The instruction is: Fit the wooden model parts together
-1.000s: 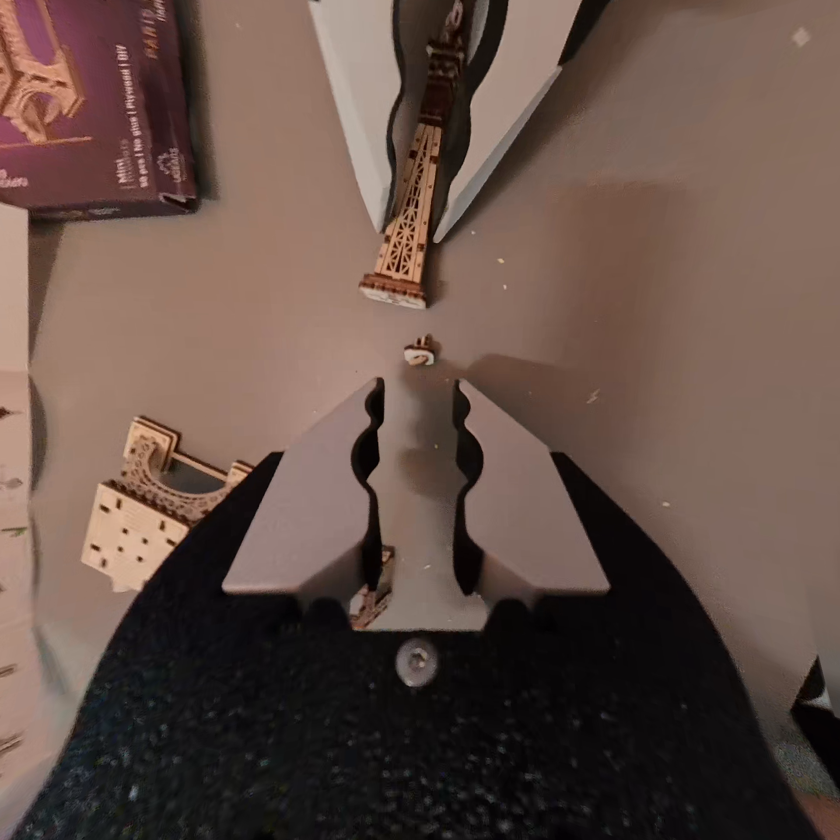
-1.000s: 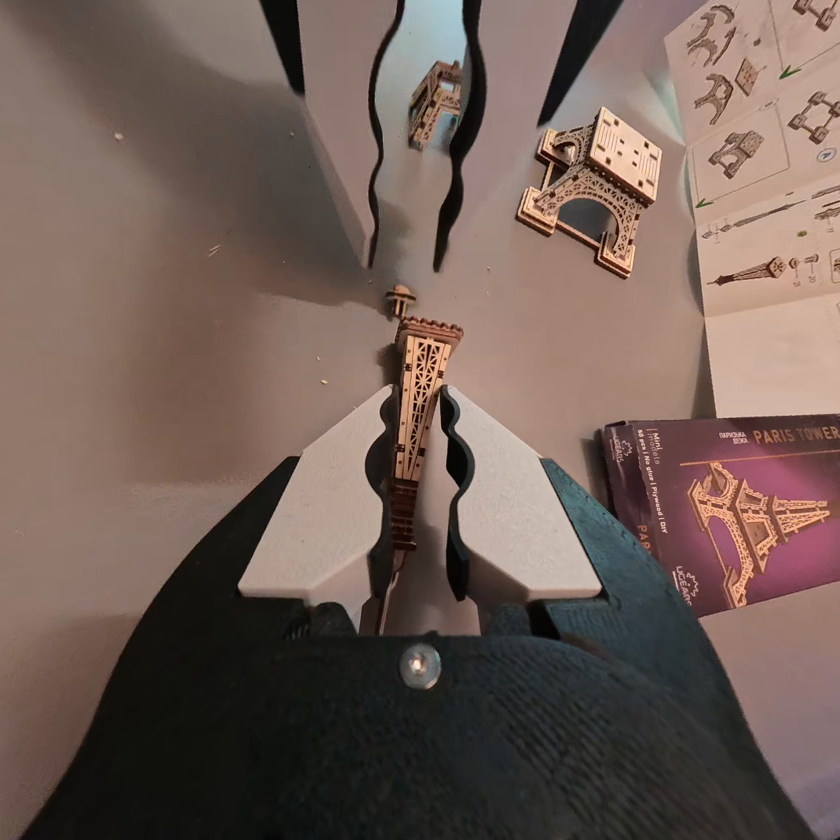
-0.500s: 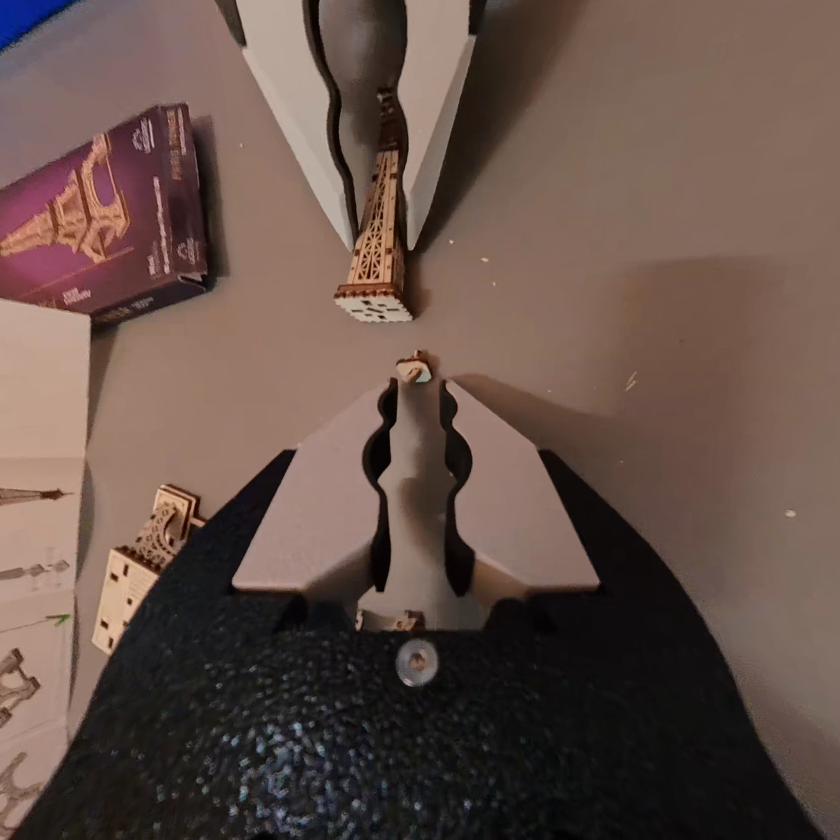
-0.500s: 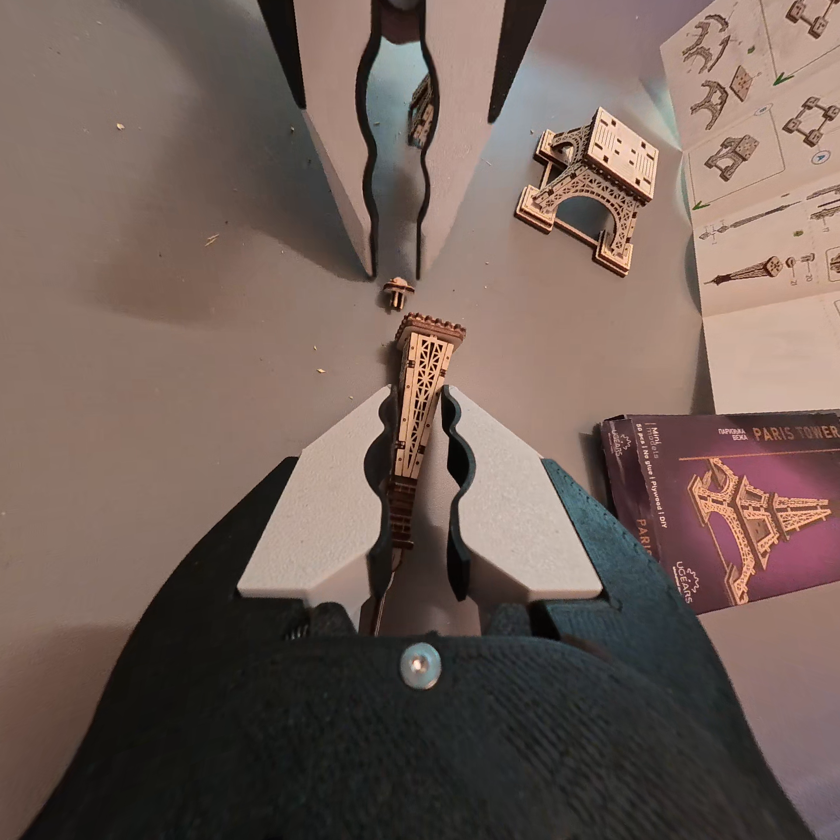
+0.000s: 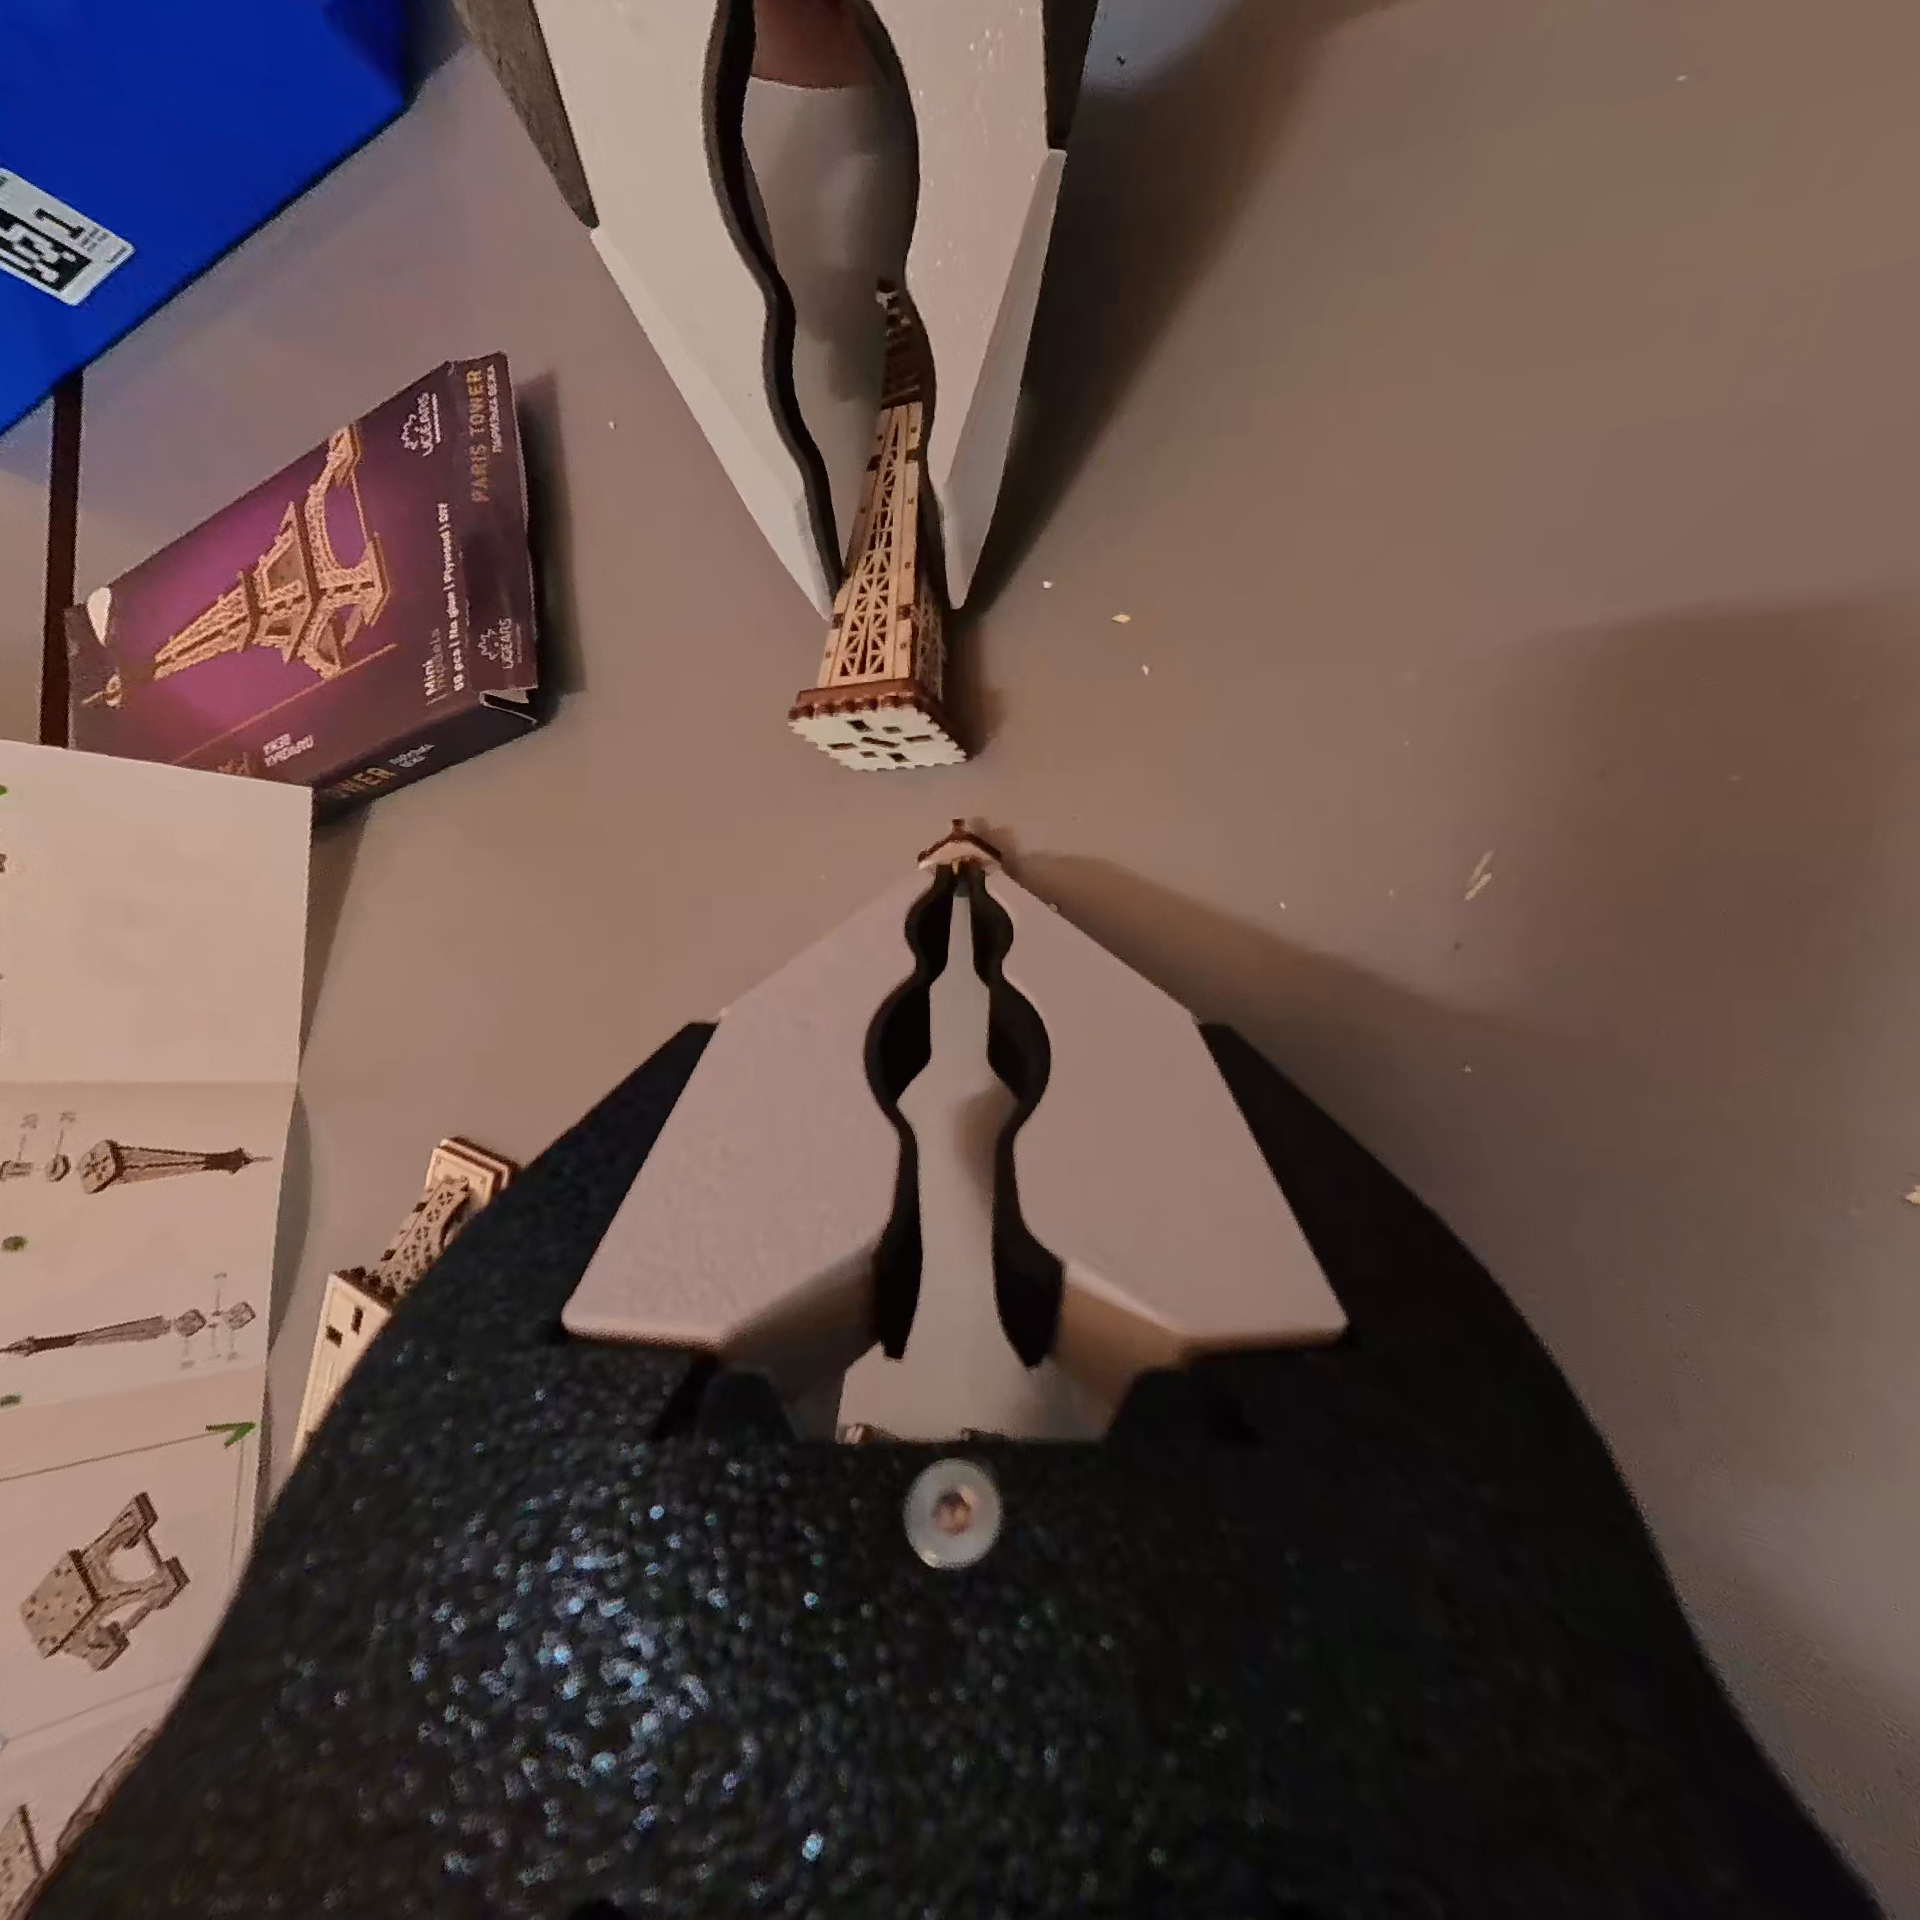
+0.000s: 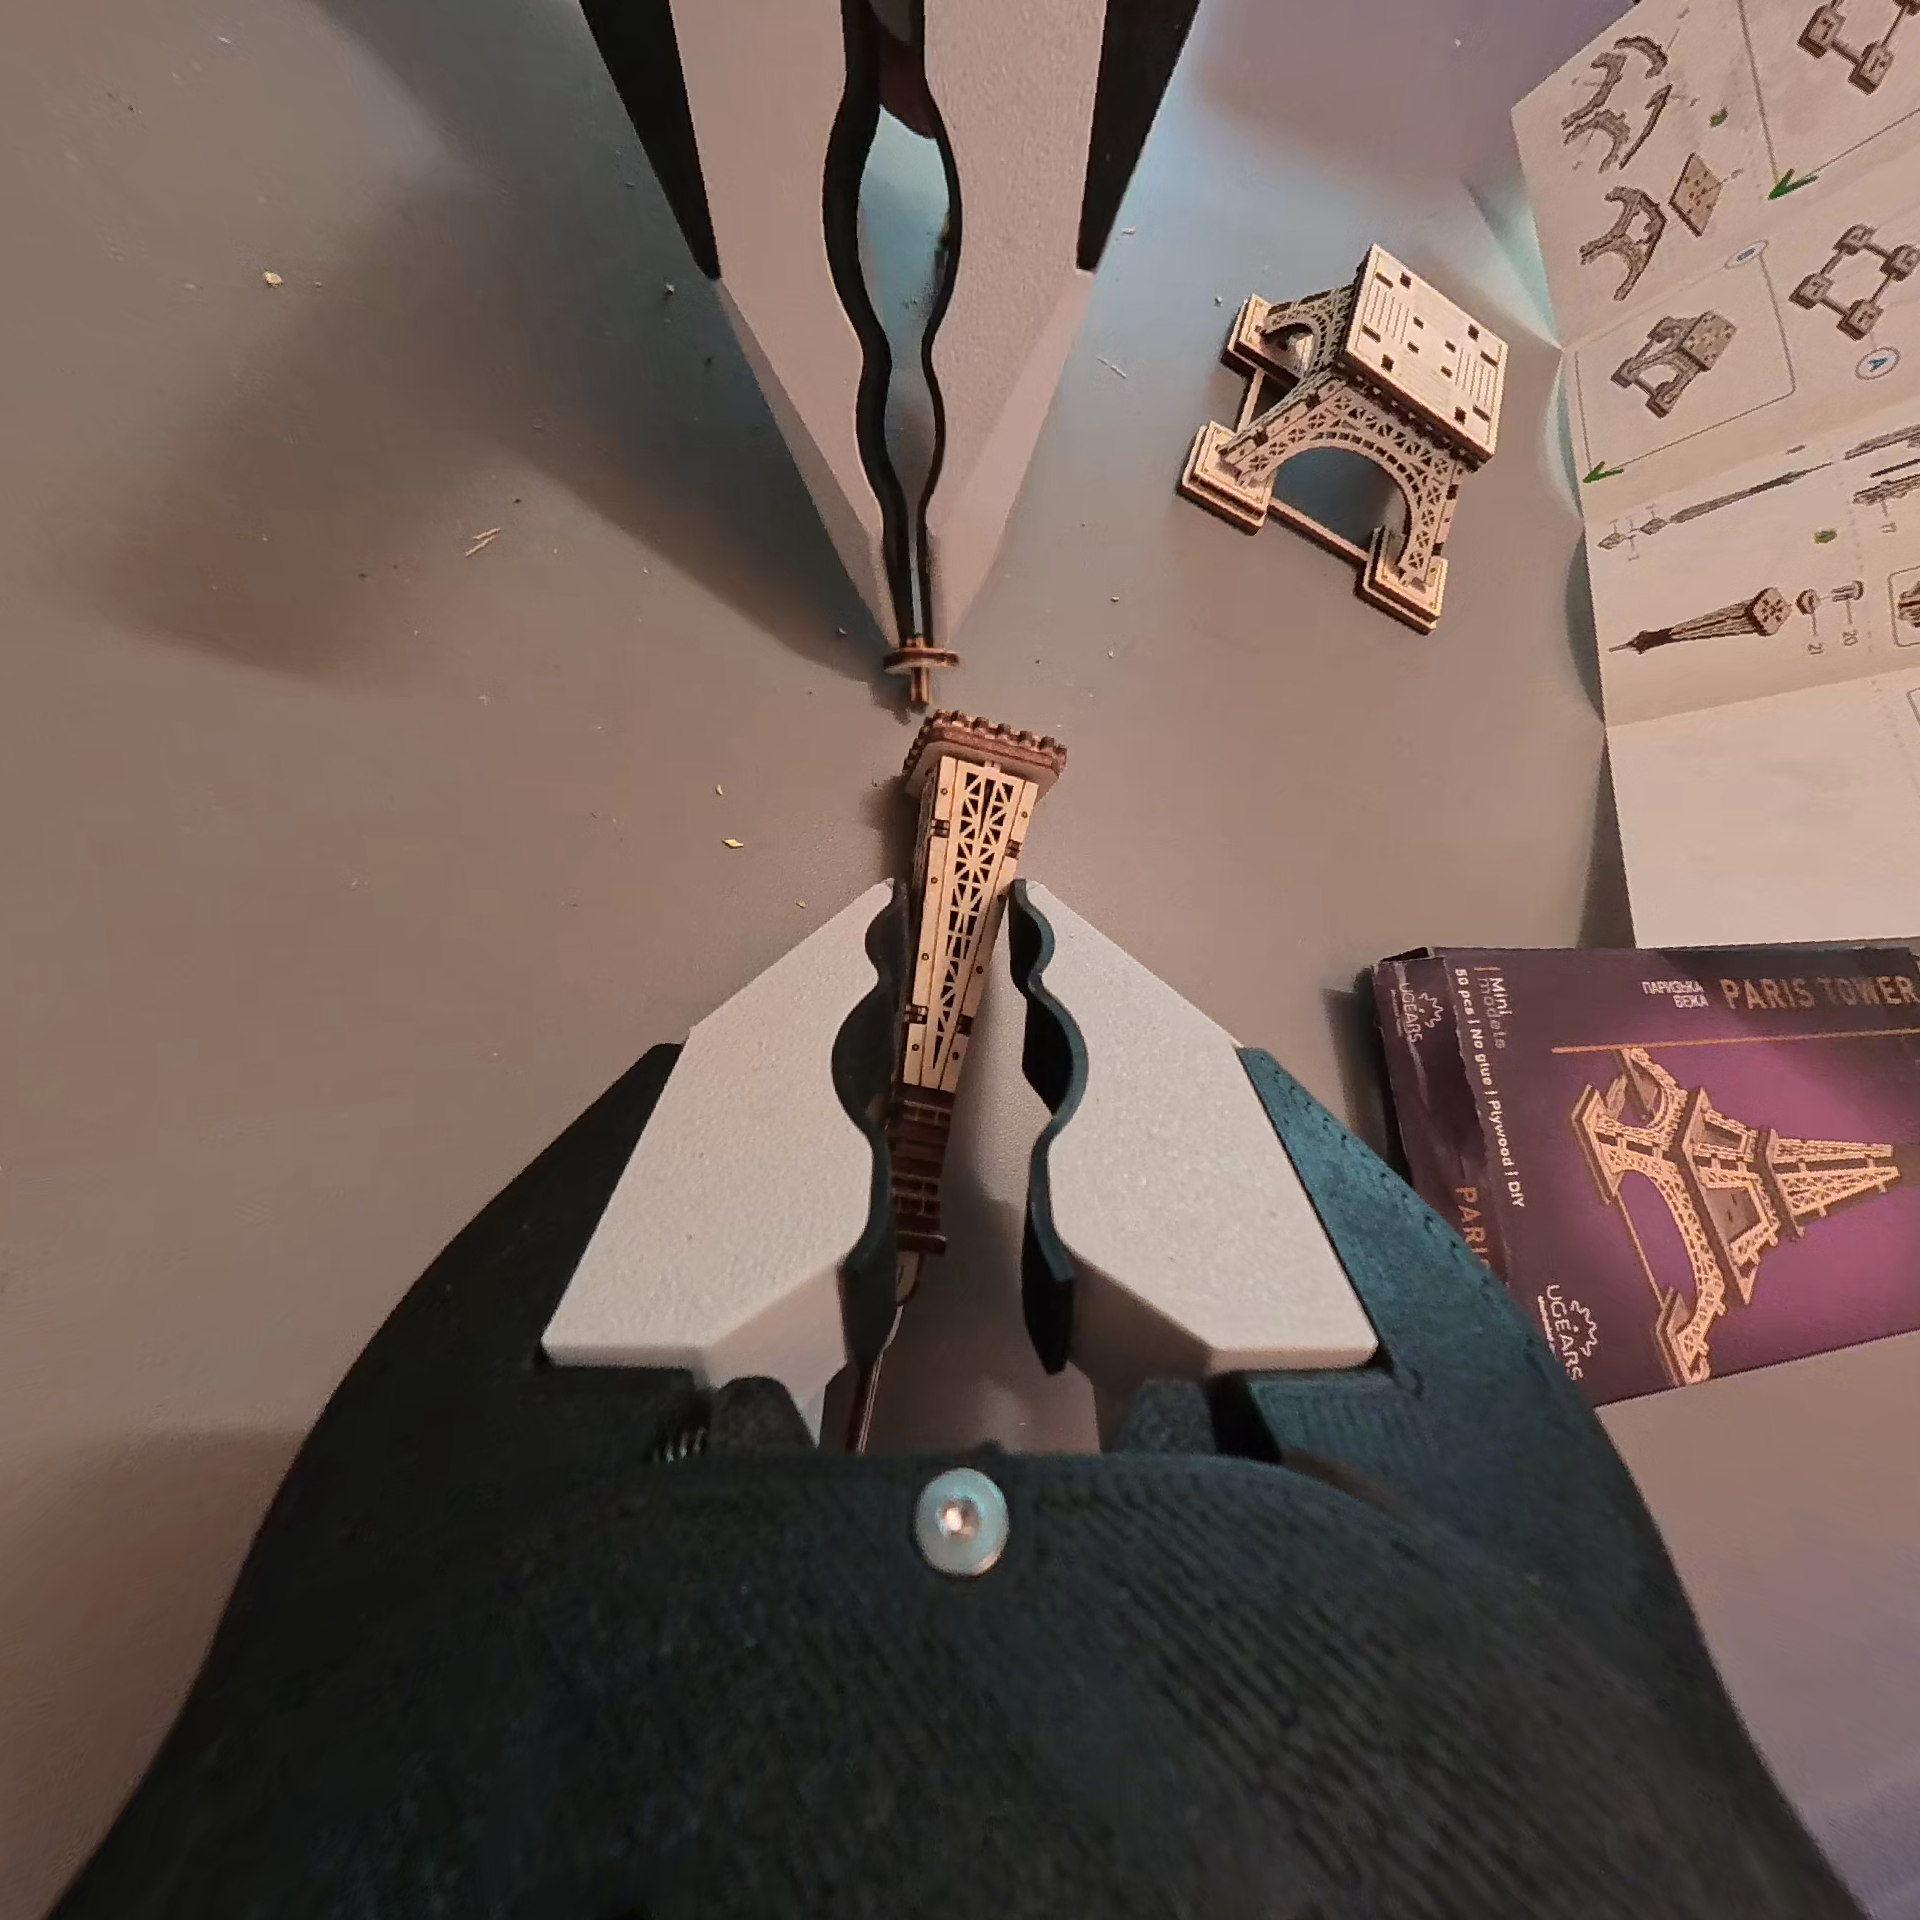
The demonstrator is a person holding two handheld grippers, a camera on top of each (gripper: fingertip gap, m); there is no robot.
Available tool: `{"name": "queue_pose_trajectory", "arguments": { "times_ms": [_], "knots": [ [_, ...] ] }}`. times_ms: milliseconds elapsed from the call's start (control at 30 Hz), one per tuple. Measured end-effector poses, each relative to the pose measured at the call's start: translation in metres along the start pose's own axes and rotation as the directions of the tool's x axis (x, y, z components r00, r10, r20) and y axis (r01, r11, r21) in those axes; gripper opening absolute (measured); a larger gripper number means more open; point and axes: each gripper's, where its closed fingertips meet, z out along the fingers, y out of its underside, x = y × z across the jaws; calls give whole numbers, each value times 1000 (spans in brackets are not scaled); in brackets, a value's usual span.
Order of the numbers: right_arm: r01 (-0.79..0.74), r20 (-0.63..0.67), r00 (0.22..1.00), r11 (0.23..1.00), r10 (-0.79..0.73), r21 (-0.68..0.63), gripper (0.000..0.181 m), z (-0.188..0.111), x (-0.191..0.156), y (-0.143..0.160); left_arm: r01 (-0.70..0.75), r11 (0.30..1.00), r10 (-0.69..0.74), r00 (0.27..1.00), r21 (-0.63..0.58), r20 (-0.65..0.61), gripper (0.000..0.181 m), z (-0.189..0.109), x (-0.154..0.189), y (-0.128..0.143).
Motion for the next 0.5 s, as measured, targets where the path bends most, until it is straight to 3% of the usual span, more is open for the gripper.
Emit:
{"name": "queue_pose_trajectory", "arguments": {
  "times_ms": [33, 500],
  "knots": [
    [1, 0, 1000, 1000, -1, 1, 17, 0, 0, 0, 6, 1000, -6, 1000, 1, 1, 0, 0, 0, 0],
    [33, -15, 999, 999, -33, 9, 17, 2, 1, -1, 10, 998, -15, 997, 66, 76, 0, -8, 0, -6]
  ]
}}
